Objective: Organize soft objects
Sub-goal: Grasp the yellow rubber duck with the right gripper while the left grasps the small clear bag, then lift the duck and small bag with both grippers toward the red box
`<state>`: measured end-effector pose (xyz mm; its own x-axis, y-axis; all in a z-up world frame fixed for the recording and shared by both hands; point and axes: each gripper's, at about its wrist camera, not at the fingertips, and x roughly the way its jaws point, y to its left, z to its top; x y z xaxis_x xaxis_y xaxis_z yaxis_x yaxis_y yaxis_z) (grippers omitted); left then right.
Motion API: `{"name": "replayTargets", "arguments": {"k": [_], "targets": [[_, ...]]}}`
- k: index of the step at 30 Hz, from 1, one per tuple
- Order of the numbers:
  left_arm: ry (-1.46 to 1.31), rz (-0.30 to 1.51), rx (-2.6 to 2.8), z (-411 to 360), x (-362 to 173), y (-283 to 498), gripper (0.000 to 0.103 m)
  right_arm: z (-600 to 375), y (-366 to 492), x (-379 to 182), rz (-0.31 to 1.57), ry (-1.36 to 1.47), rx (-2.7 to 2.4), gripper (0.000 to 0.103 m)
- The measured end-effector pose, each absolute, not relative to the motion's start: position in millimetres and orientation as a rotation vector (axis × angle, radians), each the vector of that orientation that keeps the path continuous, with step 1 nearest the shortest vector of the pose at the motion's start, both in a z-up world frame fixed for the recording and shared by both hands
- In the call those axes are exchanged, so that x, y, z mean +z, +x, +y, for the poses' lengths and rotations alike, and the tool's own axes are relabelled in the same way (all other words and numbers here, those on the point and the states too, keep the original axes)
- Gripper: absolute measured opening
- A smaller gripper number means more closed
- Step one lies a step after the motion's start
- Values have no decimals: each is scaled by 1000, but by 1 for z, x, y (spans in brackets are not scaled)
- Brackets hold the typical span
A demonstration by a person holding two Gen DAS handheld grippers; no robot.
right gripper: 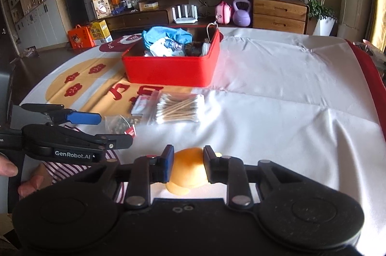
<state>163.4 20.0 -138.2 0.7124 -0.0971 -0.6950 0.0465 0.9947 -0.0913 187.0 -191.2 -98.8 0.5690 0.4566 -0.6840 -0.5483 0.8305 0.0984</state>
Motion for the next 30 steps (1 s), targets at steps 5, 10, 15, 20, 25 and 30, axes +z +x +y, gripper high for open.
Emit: {"name": "replayTargets", "arguments": {"k": [5,10,15,20,25,30], "targets": [[-56,780,-73,21,-145,165,74,-194,191,-111,802,-122,578,33],[-51,783,-81,22,-148,169,66,-197,196,-120,829,-94,577,40],[-40,784,-88,18,-149,172,50,-194,201,-128,849,-110,564,57],[-27,782,-87,15,-150,174,33,-197,204,-131,865,-76,582,44],[-16,775,-98,14,-150,172,23,-195,198,-128,848,-78,582,33],[-13,765,-84,13,-146,170,16,-195,191,-121,815,-60,574,24]]}}
